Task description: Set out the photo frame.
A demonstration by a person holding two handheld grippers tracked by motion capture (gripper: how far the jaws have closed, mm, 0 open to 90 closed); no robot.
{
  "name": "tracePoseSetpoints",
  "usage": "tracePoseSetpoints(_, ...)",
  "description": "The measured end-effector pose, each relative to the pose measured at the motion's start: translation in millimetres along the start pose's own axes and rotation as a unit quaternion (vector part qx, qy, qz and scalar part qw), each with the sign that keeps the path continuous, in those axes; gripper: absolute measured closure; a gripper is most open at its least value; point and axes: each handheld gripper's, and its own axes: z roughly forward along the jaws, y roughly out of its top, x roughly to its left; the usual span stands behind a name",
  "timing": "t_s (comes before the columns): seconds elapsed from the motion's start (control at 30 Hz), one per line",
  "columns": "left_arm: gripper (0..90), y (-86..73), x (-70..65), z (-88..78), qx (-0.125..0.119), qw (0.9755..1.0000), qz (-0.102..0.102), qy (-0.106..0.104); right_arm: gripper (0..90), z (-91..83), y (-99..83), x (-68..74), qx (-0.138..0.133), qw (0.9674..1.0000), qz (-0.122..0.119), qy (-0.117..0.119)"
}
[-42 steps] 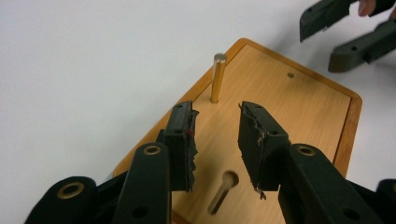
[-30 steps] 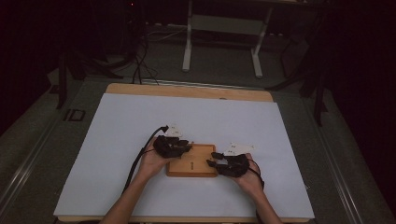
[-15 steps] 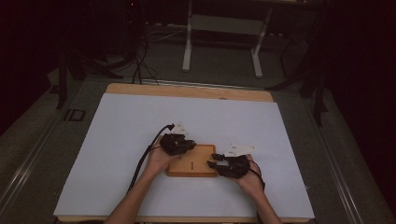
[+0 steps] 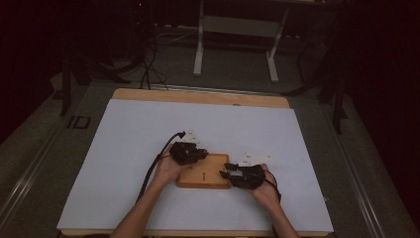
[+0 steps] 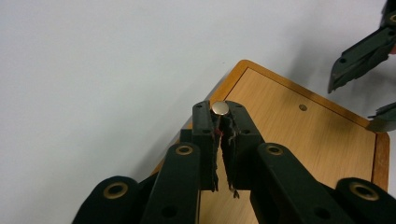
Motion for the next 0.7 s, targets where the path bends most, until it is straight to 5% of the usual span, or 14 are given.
tracePoseSetpoints(0.7, 84.5, 0.3, 4.4, 0.4, 0.005, 0.9997, -0.019, -0.012, 60.5, -0.7, 0.4, 0.3, -0.001, 1.0000, -0.002, 0.002)
